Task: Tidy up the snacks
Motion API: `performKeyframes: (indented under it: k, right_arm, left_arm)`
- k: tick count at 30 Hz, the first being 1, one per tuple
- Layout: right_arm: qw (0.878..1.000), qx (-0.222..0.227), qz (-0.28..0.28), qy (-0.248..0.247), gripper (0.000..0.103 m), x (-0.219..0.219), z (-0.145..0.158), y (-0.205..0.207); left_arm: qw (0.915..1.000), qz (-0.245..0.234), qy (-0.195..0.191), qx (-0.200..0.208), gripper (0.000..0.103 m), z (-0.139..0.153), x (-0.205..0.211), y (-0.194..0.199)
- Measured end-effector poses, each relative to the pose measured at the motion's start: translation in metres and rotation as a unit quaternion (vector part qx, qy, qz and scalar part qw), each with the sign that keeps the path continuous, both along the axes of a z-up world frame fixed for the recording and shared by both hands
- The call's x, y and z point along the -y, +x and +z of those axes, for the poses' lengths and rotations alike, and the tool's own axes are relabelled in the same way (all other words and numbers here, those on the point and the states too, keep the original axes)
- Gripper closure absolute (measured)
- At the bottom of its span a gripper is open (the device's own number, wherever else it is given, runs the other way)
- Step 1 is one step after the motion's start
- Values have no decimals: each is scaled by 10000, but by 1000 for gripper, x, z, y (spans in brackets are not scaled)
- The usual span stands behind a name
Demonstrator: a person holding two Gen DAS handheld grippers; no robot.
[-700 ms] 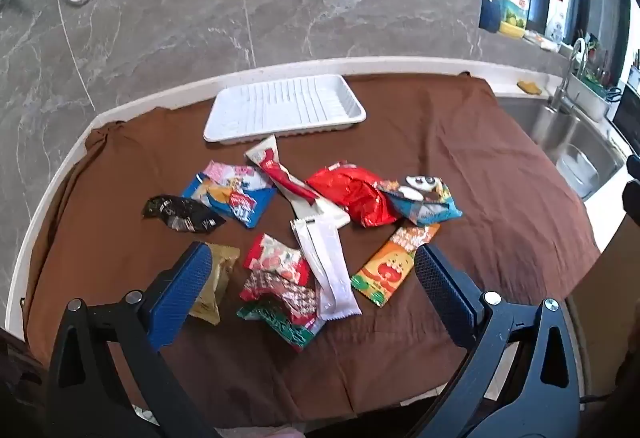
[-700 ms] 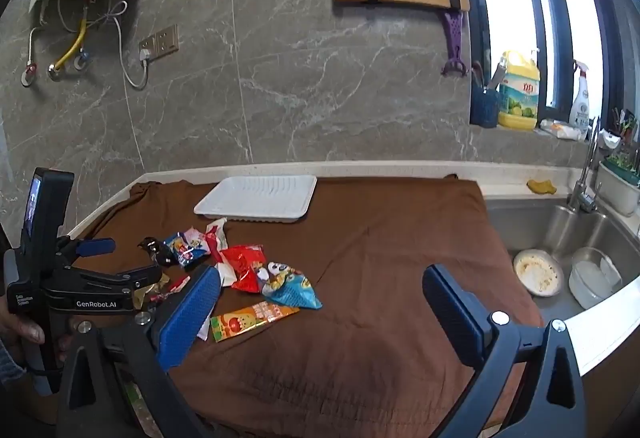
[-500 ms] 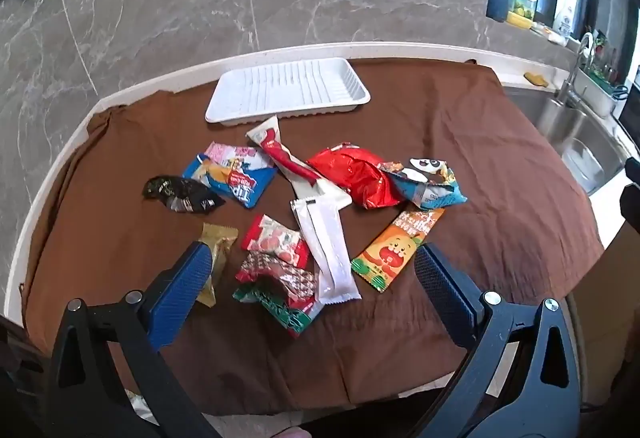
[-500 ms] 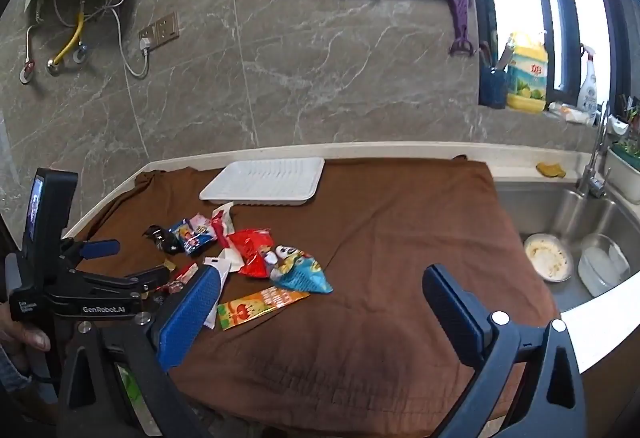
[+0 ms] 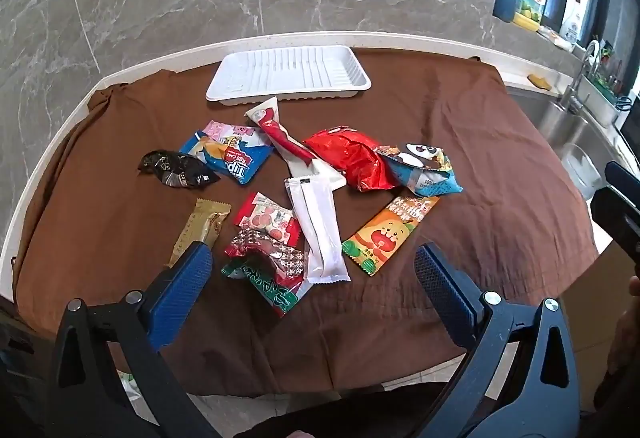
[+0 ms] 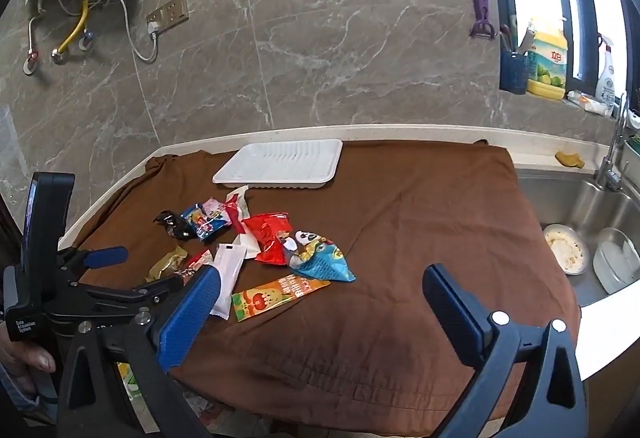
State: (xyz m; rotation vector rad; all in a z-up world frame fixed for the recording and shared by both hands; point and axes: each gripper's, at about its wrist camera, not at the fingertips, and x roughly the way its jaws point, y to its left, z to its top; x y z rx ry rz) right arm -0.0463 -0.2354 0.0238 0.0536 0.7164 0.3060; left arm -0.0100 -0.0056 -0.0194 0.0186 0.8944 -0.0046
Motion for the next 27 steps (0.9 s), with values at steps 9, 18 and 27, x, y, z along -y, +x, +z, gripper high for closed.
performKeyframes:
  k: [9,18,27]
  right_arm:
    - [10000,-34,84,6,0,-5,-3,3]
    - [9999,-20,149,2,0,-9,-5,3]
    - [9998,-45,199,-11,0,-13,-7,3]
  left_arm:
    - [10000,57,-20,-25,0,-5,-1,0]
    - [9999,98,-42,-55,0,-9,-3,0]
    - [9998,154,-95,-95,0,-12,-7,1]
